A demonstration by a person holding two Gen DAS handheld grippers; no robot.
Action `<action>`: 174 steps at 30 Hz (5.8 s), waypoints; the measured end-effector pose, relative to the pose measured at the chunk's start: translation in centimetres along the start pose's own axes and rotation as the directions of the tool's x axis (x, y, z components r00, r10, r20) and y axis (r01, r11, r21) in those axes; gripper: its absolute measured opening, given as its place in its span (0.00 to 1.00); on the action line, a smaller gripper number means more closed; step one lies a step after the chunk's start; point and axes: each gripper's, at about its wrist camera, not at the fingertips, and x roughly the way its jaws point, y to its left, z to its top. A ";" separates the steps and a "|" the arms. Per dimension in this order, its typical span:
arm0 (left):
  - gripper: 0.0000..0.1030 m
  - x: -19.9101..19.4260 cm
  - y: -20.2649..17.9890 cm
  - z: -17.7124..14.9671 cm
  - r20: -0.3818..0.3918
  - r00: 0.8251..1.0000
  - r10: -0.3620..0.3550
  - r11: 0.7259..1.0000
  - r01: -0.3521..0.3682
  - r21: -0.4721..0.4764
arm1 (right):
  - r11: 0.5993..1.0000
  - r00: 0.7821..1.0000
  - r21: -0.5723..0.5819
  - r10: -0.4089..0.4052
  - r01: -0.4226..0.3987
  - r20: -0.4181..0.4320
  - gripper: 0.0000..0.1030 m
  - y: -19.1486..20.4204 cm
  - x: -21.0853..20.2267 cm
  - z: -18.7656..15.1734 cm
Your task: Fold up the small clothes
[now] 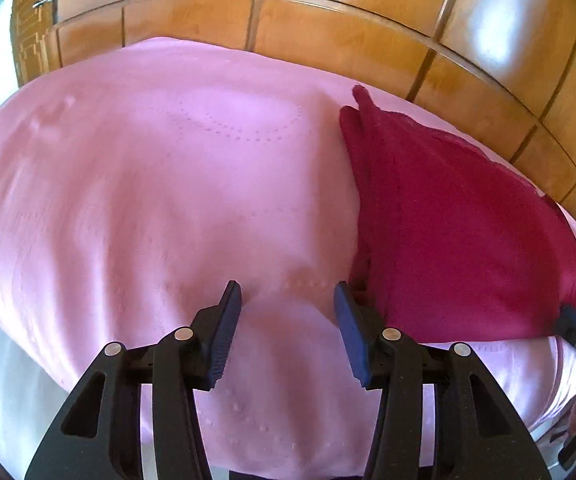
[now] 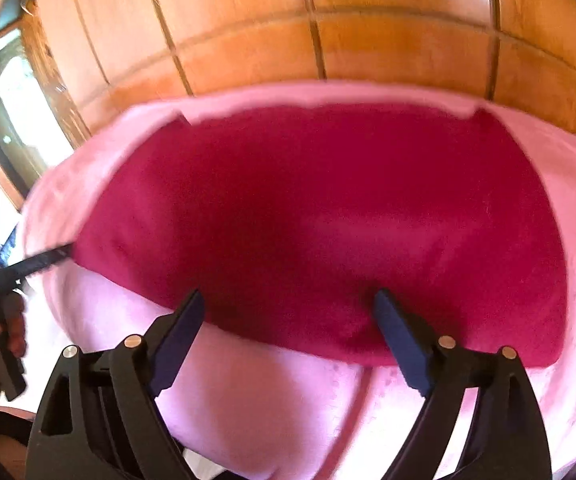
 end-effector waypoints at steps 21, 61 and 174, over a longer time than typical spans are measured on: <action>0.53 -2.6 -8.4 5.5 0.225 0.970 -0.088 0.971 0.033 0.239 | 0.996 0.998 -0.073 -0.059 0.060 0.007 0.96 1.8 1.1 -0.3; 0.55 -0.3 -7.6 4.5 0.100 0.976 -0.192 0.972 0.175 0.156 | 0.874 0.991 0.479 0.023 -0.083 0.129 0.80 -17.7 -2.0 2.1; 0.50 0.7 -0.7 6.6 -0.021 0.985 -0.173 0.982 0.174 0.077 | 0.914 0.913 -0.034 0.406 -0.405 0.033 0.66 6.2 2.6 11.1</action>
